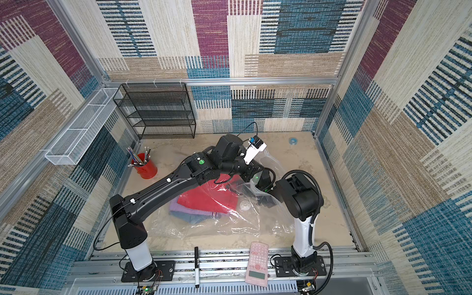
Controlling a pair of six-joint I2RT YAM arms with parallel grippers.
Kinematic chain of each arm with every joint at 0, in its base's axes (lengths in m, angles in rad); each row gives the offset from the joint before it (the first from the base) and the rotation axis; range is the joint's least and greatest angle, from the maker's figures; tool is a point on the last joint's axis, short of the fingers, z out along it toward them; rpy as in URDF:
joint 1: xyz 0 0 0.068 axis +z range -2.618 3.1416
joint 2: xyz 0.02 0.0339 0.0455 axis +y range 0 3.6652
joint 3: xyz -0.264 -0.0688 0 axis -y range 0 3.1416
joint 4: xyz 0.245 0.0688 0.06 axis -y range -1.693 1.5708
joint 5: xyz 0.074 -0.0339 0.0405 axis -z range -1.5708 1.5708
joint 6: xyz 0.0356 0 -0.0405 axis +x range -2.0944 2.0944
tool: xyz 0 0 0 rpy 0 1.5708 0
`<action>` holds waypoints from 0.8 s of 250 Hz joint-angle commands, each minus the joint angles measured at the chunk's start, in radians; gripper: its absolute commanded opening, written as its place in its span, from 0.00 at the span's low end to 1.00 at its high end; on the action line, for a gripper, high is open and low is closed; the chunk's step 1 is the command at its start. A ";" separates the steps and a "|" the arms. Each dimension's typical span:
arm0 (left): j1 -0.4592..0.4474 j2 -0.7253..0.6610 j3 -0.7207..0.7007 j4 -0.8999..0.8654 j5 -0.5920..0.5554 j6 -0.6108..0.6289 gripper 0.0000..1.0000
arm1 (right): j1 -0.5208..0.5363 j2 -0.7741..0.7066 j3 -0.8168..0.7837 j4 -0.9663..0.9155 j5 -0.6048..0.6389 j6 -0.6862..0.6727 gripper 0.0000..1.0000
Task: Take the trousers out of the vacuum bag
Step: Take out the trousers from the vacuum bag.
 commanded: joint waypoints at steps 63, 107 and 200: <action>-0.002 -0.003 0.008 0.030 0.015 0.021 0.00 | 0.025 0.046 -0.071 0.523 -0.063 0.302 0.84; -0.001 -0.004 0.005 0.031 0.012 0.020 0.00 | 0.028 0.106 -0.070 0.761 -0.070 0.451 0.76; -0.003 0.002 0.011 0.031 0.014 0.019 0.00 | 0.078 0.161 0.026 0.632 -0.092 0.382 0.77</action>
